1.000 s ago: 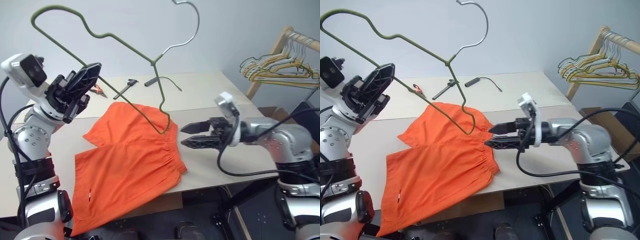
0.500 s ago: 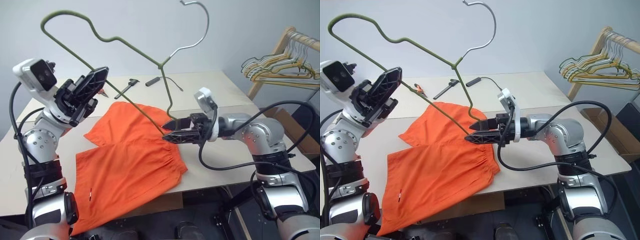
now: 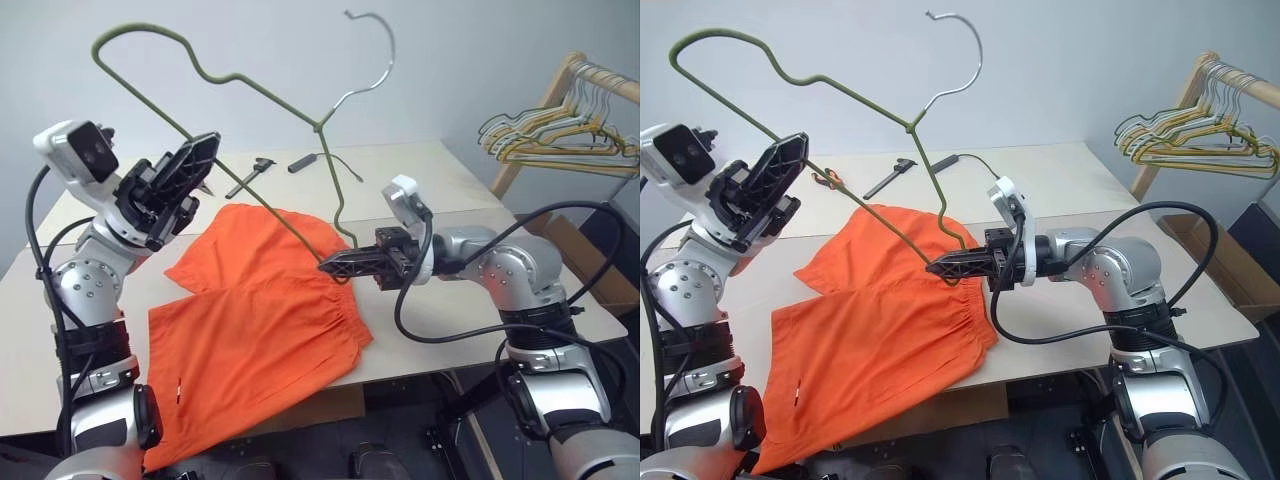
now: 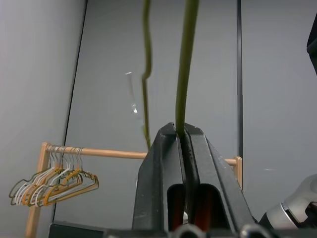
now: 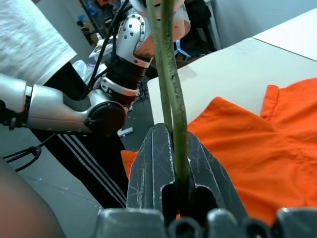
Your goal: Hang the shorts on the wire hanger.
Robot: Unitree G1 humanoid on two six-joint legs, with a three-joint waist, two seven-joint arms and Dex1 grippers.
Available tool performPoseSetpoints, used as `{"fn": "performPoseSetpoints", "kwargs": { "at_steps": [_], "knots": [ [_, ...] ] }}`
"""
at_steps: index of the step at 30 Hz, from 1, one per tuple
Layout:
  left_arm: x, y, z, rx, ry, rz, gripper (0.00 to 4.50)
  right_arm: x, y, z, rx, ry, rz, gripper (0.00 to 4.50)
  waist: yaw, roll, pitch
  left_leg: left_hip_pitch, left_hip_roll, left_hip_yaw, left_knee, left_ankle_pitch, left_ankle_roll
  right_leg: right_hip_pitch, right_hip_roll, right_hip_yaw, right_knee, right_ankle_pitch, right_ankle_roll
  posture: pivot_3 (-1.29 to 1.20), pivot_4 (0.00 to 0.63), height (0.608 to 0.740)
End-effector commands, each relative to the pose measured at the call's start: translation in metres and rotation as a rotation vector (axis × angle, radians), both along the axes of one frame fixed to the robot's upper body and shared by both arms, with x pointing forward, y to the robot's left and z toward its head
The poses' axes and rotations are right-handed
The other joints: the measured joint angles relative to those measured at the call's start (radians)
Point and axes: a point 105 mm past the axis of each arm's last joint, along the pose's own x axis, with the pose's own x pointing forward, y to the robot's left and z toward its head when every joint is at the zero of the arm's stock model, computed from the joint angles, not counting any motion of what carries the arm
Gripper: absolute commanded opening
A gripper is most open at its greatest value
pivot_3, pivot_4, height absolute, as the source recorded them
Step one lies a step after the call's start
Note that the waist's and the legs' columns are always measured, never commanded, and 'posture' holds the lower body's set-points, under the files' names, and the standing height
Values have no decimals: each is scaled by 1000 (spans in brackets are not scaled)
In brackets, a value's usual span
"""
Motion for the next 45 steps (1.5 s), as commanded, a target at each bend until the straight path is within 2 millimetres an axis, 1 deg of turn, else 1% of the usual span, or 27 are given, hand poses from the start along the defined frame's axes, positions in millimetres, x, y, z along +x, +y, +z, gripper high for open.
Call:
{"fn": "performPoseSetpoints", "kwargs": {
  "at_steps": [1,3,6,8,10,12,13,16,19,21,23,25,28,31,33,36,39,43,45],
  "knots": [
    [-1,-7,-3,39,-10,-3,698,0,0,12,26,-43,-8,0,0,0,0,0,0,0,0,0,0,0,0,0,0,0,0,-26,0,740],
    [0,-12,-11,81,4,2,1286,0,-1,13,35,-41,-11,0,-1,0,0,0,0,0,0,0,0,0,0,0,0,0,0,-29,0,740],
    [7,-20,-33,206,65,32,2295,1,-3,18,71,-35,-30,0,-2,0,0,0,0,0,0,0,0,0,0,0,0,0,0,-37,0,740],
    [11,-24,-54,317,112,64,2936,4,-5,22,99,-33,-56,0,-2,0,0,0,0,1,0,0,0,0,0,0,0,0,0,-45,0,740],
    [14,-27,-86,514,140,128,3514,9,-9,25,123,-27,-110,0,-4,0,0,0,0,1,0,0,0,0,0,0,0,0,0,-57,0,740],
    [12,-25,-113,685,136,168,4076,12,-15,25,132,-2,-151,0,-6,0,0,0,0,1,-1,0,0,0,0,0,0,0,0,-66,0,740],
    [9,-21,-122,748,126,184,4420,13,-22,23,121,15,-175,0,-6,1,0,0,0,2,-1,0,0,-1,0,0,0,0,0,-68,0,740],
    [4,-10,-125,802,95,222,4468,10,-46,6,47,75,-254,0,0,1,0,-1,1,3,-2,0,0,-1,0,0,-2,0,0,-77,0,740],
    [5,0,-133,949,38,286,4468,10,-73,-18,-58,216,-361,0,3,1,0,-5,0,4,-1,0,0,-3,-2,-2,-4,0,0,-87,0,740],
    [2,3,-140,1046,-7,273,4468,6,-92,-34,-122,318,-414,0,-1,1,1,-6,0,4,-1,0,0,-4,-2,-2,-5,0,0,-96,0,740],
    [-3,5,-143,1096,-31,238,4468,1,-107,-48,-189,362,-474,0,-2,1,1,-6,0,5,-2,-1,1,-4,-2,-1,-7,0,0,-109,0,740],
    [-7,4,-144,1125,-57,205,4468,-4,-121,-63,-241,439,-529,0,-5,1,1,-7,1,6,-2,-1,2,-4,-1,-1,-8,0,0,-123,0,740],
    [-8,3,-142,1131,-73,187,4468,-22,-137,-80,-254,632,-494,0,-9,1,1,-9,0,7,-2,-1,2,-7,-1,-1,-8,0,0,-135,0,740],
    [-8,2,-141,1148,-91,171,4468,-35,-152,-95,-274,814,-495,0,-15,1,1,-11,0,8,-1,-1,2,-8,-1,0,-8,1,1,-138,0,740],
    [-8,2,-141,1160,-100,168,4468,-36,-162,-104,-270,897,-533,0,-26,1,1,-11,0,8,-1,-1,2,-9,-1,1,-8,1,2,-138,0,740],
    [-8,0,-141,1161,-101,158,4468,-39,-171,-111,-265,959,-559,0,-33,1,0,-11,0,7,-1,-1,3,-9,-1,1,-8,1,2,-140,0,740],
    [-9,0,-141,1161,-99,149,4468,-42,-172,-113,-272,985,-551,0,-44,2,0,-12,0,6,-1,-1,3,-10,0,3,-7,2,2,-142,0,740],
    [-9,0,-141,1161,-102,147,4468,-43,-175,-126,-272,1014,-583,0,-55,2,0,-13,0,4,-1,-1,3,-11,0,4,-7,2,3,-138,0,740],
    [-9,-1,-141,1159,-102,147,4468,-42,-175,-129,-263,1017,-588,0,-56,2,0,-13,0,4,0,-2,3,-11,-1,4,-8,2,4,-135,0,740]
  ]
}}
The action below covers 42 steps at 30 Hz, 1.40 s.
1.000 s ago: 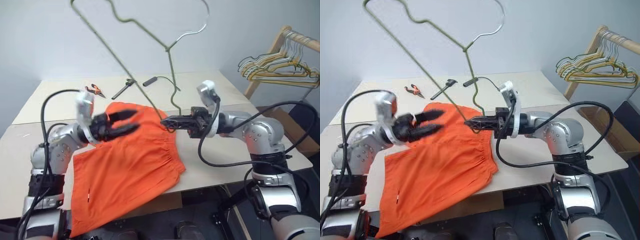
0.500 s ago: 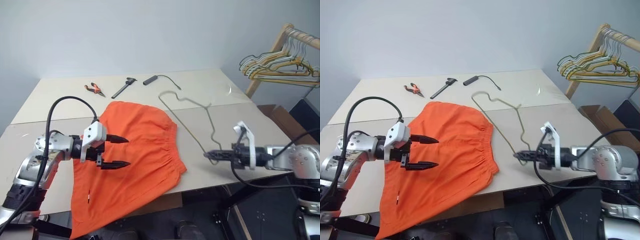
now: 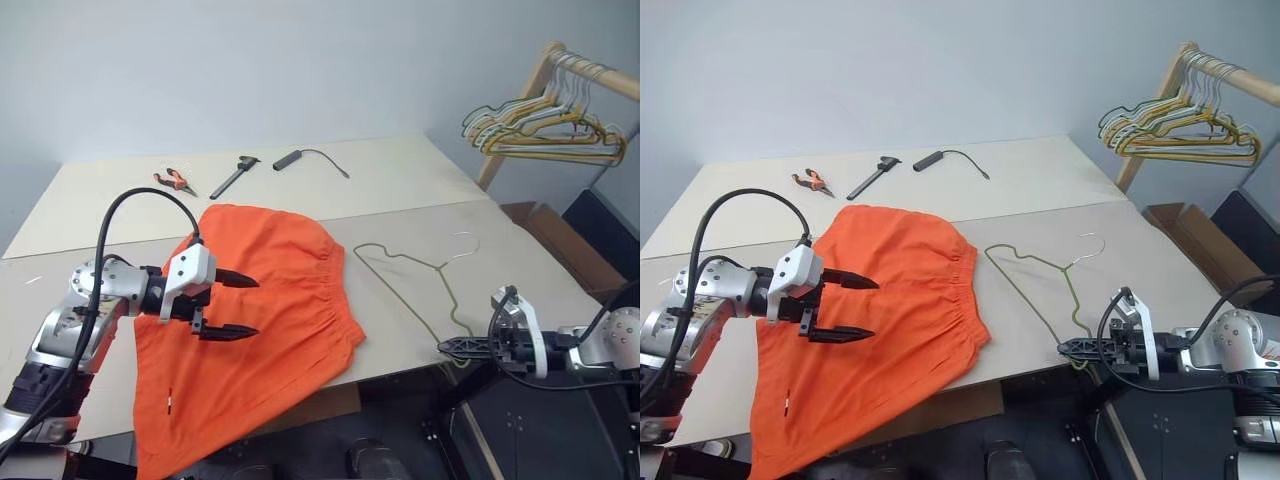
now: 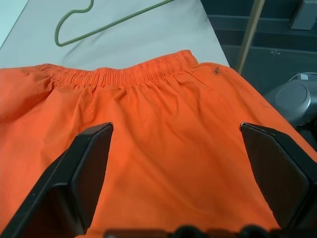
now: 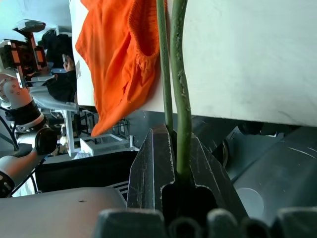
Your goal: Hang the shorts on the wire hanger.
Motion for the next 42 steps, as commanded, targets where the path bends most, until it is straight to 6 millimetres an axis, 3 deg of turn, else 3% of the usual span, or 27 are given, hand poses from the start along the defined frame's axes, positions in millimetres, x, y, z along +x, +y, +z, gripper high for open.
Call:
{"fn": "performPoseSetpoints", "kwargs": {
  "at_steps": [1,6,19,31,37,42],
  "knots": [
    [0,-3,9,4,-42,-19,4468,3,1,-3,7,-14,-10,0,-1,0,0,0,0,0,0,0,0,0,0,0,0,0,0,-135,0,740],
    [-1,-3,5,6,-39,-12,4468,2,11,-13,38,0,-7,0,-3,0,0,0,0,0,0,0,0,0,0,1,1,0,0,-131,0,740],
    [-1,-6,2,-21,-26,6,4468,5,33,-7,153,-68,32,0,-2,0,0,0,0,0,1,0,0,0,0,1,1,1,1,-120,0,740],
    [-2,-4,-1,-2,-31,17,4468,-4,49,-12,147,-37,165,0,-1,1,0,0,0,0,2,0,0,0,0,1,2,1,1,-93,0,740],
    [-5,-5,-2,1,-30,13,4468,25,47,3,124,-91,198,0,-2,1,-1,1,0,0,4,0,0,0,0,2,3,2,1,-79,0,740],
    [-8,-5,-5,14,-33,22,4468,41,54,1,122,-48,234,0,3,1,-1,1,0,0,4,0,1,0,1,2,4,2,1,-46,0,740]
  ]
}}
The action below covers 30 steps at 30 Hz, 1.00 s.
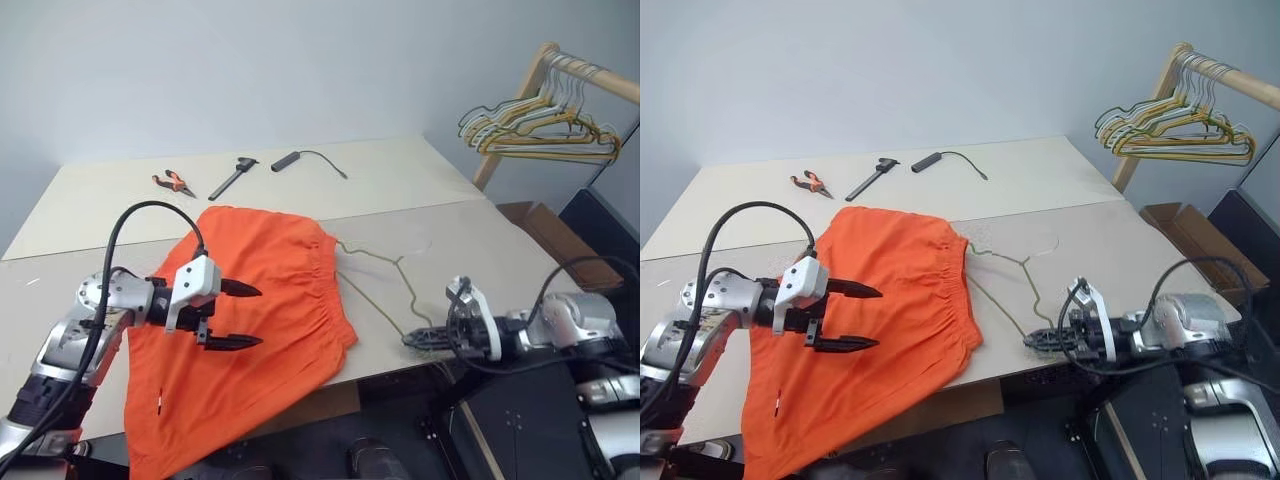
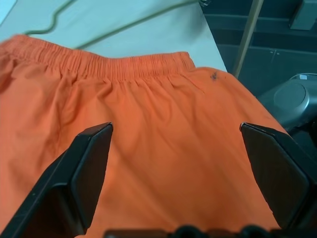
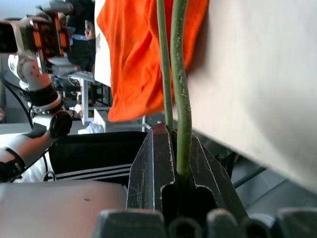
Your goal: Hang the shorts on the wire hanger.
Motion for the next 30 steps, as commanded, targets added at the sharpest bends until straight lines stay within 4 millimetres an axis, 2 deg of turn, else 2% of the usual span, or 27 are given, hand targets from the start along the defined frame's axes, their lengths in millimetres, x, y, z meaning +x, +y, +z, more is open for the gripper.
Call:
{"fn": "performPoseSetpoints", "kwargs": {
  "at_steps": [1,9,16,23,28,30],
  "knots": [
    [-2,0,9,8,-46,1,4468,6,6,0,20,6,45,0,3,0,0,0,0,0,0,0,0,0,0,0,0,0,0,-43,0,740],
    [-5,0,8,12,-58,26,4468,22,15,-6,4,-6,112,0,26,0,0,-1,0,0,5,0,0,-2,0,0,6,0,0,-8,0,740],
    [-6,-4,6,9,-64,28,4468,55,18,-4,-46,-88,27,0,30,0,0,-2,0,0,8,-1,1,-2,-1,0,8,0,0,2,0,740],
    [-8,1,5,24,-61,31,4468,75,11,5,-52,-170,-85,0,42,1,0,-3,0,0,8,-1,1,-2,-1,-1,8,0,0,-5,0,740],
    [-6,-3,4,18,-61,21,4468,78,14,4,-134,-305,-14,0,49,2,-1,-3,0,1,8,-1,1,-3,-1,0,8,0,0,-25,0,740],
    [-3,-6,6,12,-74,17,4468,80,16,2,-193,-411,20,0,50,2,-1,-3,0,1,8,-1,1,-3,-1,0,8,0,0,-35,0,740]
  ]
}}
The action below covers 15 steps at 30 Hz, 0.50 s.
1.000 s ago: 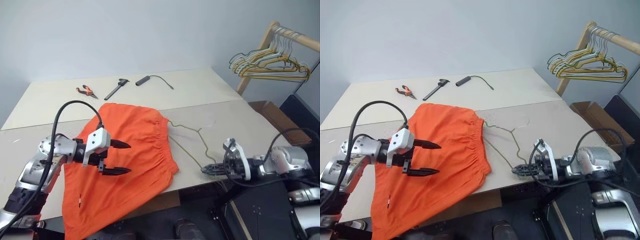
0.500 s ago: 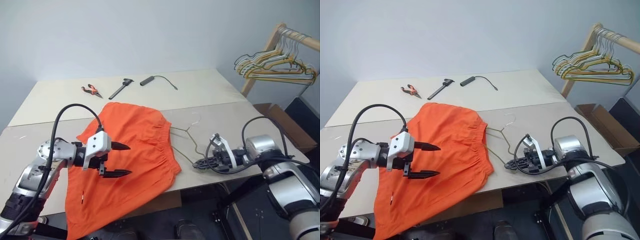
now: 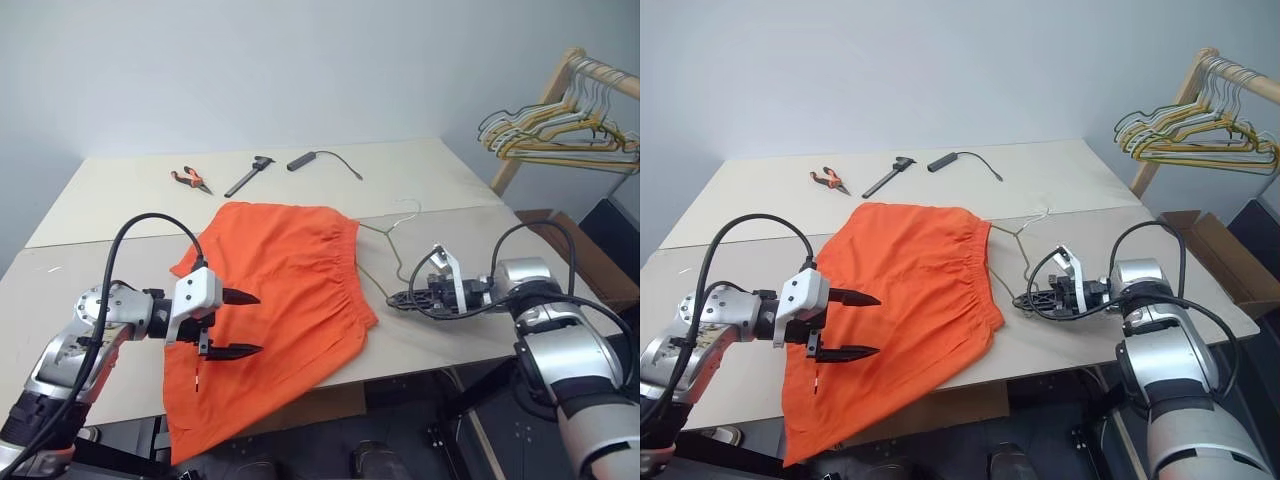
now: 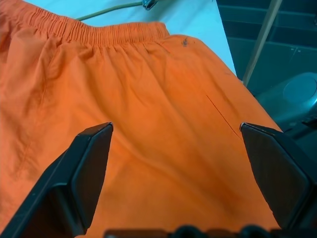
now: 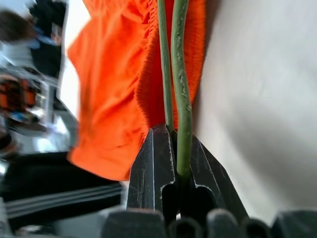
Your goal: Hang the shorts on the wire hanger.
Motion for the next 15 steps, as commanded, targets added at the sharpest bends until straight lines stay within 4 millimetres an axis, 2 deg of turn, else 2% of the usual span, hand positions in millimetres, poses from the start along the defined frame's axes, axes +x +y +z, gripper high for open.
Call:
{"fn": "performPoseSetpoints", "kwargs": {
  "at_steps": [1,3,6,8,11,15],
  "knots": [
    [8,-7,13,-7,-81,-23,4468,11,8,10,-87,-230,62,0,0,0,0,0,0,0,0,0,0,0,0,0,0,0,0,-46,0,740],
    [28,-5,22,-29,-149,52,4468,15,12,10,-160,-362,58,0,4,1,-1,0,0,0,0,0,0,0,0,0,0,0,0,-59,0,740],
    [52,3,29,-6,-245,121,4468,15,14,12,-208,-433,41,0,1,1,-1,0,0,0,1,0,0,0,0,-1,1,0,0,-71,0,740],
    [75,11,42,14,-333,191,4468,16,12,13,-305,-523,61,0,-1,1,-1,0,-1,0,1,0,0,0,0,0,1,0,0,-78,0,740],
    [103,13,68,-2,-439,235,4468,15,11,25,-392,-641,103,0,-2,1,-1,-1,-1,0,1,0,0,0,0,-1,0,0,0,-83,0,740],
    [123,1,99,-43,-509,211,4468,8,14,48,-430,-734,163,0,-4,1,-1,-3,-1,0,2,0,0,-1,0,-1,-1,0,0,-100,0,740]
  ]
}}
